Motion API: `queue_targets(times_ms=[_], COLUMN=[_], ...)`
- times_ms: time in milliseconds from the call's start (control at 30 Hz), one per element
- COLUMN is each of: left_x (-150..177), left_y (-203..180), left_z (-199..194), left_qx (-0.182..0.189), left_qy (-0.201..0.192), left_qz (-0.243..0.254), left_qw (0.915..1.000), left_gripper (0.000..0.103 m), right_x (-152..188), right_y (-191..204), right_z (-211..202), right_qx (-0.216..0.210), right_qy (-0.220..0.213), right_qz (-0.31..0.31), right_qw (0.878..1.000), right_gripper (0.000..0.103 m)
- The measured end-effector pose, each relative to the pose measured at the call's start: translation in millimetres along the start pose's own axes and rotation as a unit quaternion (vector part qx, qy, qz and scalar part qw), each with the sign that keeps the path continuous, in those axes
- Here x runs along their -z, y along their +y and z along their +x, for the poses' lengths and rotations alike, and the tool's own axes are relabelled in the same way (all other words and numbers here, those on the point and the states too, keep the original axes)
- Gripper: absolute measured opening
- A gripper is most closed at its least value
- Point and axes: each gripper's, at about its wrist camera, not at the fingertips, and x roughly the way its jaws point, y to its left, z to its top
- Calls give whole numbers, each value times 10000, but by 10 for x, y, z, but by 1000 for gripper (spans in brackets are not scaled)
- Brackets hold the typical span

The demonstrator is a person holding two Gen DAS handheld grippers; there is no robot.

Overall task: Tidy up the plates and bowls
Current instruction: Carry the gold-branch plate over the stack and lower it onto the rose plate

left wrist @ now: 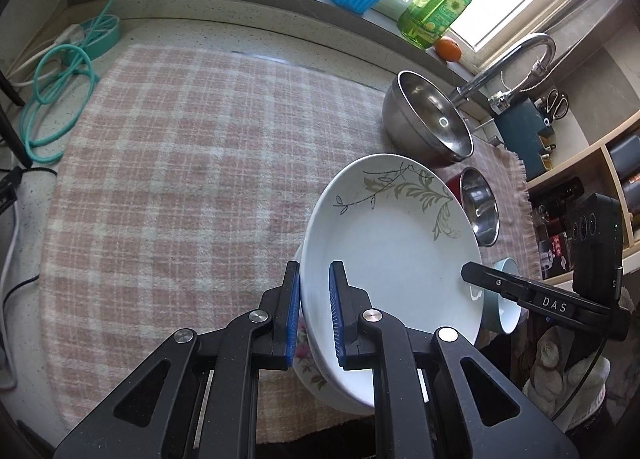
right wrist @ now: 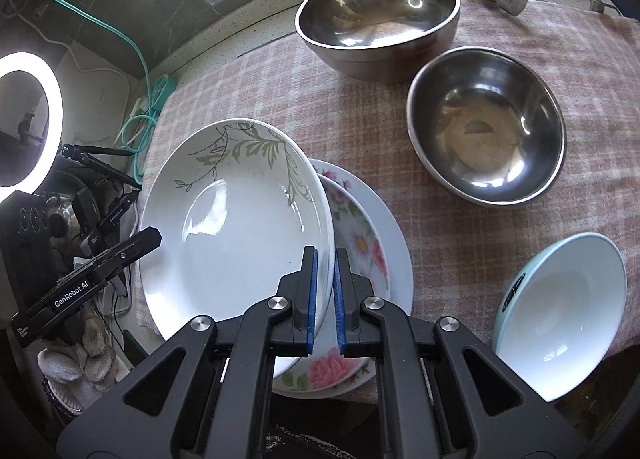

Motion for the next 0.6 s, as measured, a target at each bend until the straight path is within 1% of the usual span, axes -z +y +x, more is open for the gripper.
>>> queue_targets(times_ms=[267, 600], left_x=[101, 169], left_y=[-116, -140], left_z=[107, 187], left_qx=[11, -24], left_qy=[156, 287], left_qz=[116, 140], left_qw=[9998, 9995], left_gripper=[12, 12], right_x=[153, 234], right_y=[-126, -130], right_z=[-16, 46], right_qx=[217, 405], right_qy=[17, 84], right_qz=[-5, -117], right_qw=[9998, 9991], right_gripper=[8, 8])
